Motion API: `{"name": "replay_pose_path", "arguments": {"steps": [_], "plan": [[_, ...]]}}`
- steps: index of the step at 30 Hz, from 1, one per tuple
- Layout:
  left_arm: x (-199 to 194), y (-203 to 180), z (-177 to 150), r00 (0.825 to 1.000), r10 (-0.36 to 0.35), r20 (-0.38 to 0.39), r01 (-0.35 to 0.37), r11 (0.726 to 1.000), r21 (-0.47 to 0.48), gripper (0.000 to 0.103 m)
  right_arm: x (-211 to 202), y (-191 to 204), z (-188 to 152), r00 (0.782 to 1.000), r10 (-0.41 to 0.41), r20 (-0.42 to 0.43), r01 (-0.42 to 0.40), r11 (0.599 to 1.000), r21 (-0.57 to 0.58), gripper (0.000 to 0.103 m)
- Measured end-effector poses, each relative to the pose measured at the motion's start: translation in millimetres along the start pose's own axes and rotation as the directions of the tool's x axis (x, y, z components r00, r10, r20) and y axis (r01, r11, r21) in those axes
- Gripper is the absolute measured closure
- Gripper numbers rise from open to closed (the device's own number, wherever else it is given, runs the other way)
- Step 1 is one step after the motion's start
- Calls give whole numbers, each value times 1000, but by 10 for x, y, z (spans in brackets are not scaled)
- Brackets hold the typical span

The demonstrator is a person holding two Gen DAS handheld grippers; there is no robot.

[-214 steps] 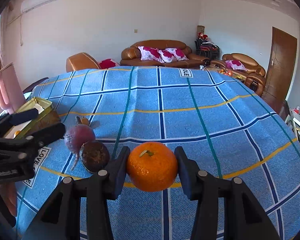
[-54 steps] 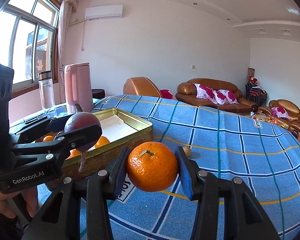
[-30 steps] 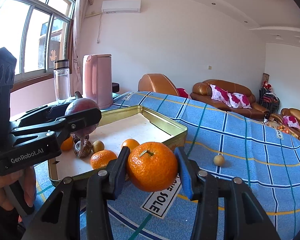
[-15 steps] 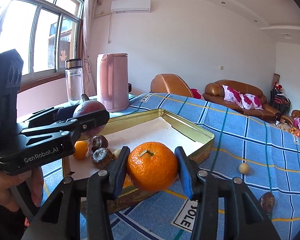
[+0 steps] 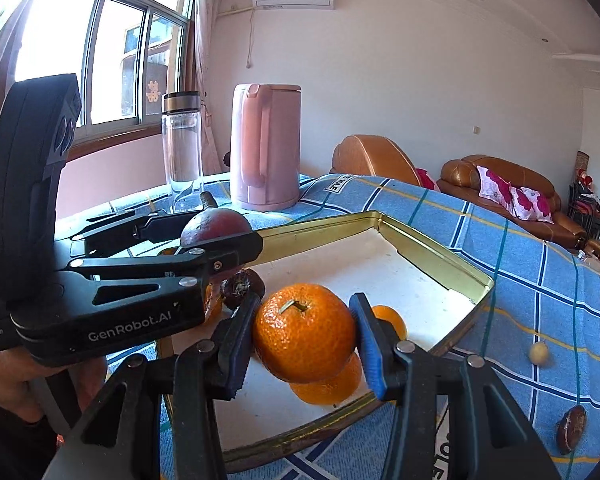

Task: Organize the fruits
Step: 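Lower both tools over the tray and open them to drop onion and orange, then move both tools back toward the passion fruit and small tan fruit on the cloth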

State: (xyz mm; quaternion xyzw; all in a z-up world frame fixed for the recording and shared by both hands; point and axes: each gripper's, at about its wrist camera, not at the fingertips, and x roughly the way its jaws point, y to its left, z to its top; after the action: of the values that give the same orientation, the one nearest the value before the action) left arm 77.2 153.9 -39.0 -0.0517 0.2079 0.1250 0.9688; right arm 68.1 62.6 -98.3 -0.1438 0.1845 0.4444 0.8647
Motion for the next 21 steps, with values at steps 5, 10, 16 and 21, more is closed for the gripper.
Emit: {"name": "replay_pose_path", "arguments": {"steps": [5,10,16,21], "plan": [[-15,7,-4,1000,24,1,-24,1000,11,44,133,63,-1,998,25,-64,-27,999,-24,55],[-49,19,-2,999,28,22,-28,1000,9,29,114,105,-15,997,31,-67,-34,999,-39,26],[-149,29,33,998,17,60,-16,1000,-26,14,-42,42,-45,999,3,-33,-4,1000,-22,25],[-234,-91,95,996,-12,87,15,1000,-28,3,-279,-163,-132,997,-78,-22,78,997,-29,25]]}}
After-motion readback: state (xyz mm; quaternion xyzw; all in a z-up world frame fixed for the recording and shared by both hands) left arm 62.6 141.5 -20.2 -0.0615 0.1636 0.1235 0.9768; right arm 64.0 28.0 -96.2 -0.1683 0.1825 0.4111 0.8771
